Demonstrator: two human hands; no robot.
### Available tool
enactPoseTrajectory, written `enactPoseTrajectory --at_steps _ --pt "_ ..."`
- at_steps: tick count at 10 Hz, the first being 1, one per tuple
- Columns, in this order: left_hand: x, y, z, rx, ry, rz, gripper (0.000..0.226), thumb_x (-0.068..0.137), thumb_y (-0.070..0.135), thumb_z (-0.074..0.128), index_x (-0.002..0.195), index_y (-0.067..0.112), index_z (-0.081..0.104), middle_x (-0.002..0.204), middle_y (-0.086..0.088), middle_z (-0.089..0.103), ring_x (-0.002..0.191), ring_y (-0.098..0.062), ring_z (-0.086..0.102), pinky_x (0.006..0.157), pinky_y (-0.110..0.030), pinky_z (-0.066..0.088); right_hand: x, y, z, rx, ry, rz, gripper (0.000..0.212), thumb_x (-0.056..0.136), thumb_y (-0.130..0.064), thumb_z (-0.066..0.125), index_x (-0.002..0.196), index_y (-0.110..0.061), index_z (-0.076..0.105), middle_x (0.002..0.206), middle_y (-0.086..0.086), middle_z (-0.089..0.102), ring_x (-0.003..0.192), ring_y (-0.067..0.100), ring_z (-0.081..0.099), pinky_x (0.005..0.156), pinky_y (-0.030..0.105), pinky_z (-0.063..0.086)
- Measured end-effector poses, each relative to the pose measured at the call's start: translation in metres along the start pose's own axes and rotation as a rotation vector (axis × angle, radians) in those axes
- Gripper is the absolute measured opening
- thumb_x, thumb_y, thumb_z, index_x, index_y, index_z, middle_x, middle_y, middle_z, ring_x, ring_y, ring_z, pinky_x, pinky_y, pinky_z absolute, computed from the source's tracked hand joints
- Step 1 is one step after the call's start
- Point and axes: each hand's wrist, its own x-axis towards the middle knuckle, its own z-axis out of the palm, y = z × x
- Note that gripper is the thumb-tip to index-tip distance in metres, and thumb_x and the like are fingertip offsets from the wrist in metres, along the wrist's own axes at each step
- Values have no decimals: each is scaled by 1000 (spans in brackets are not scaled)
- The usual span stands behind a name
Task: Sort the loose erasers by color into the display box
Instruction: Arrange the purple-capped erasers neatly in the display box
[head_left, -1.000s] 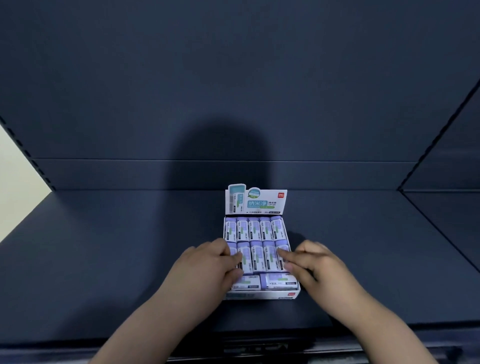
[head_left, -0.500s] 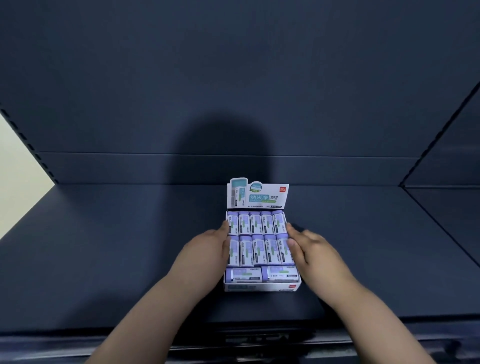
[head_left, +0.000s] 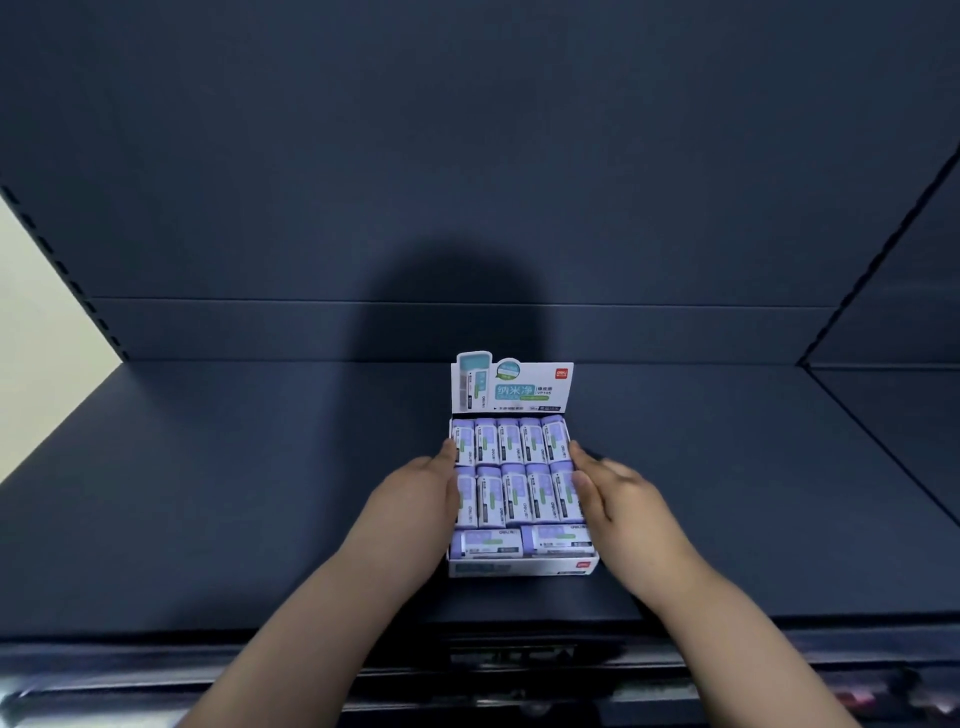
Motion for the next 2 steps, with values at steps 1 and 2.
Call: enactPoseTrajectory --at_steps 1,2 --pt "0 0 3 -42 22 -4 49 101 17 30 148 18 19 104 -4 54 86 -14 48 77 -23 40 1 -1 1 -2 -17 27 43 100 -27 33 143 -23 37 122 1 57 119 19 46 100 30 39" --pt "-3 -3 -1 -141 62 1 46 101 24 29 147 21 26 112 -5 58 98 -17 53 85 -28 43 3 0 -4 -25 -29 34 43 100 -29 34 142 -25 38 124 2 57 120 20 46 100 31 39"
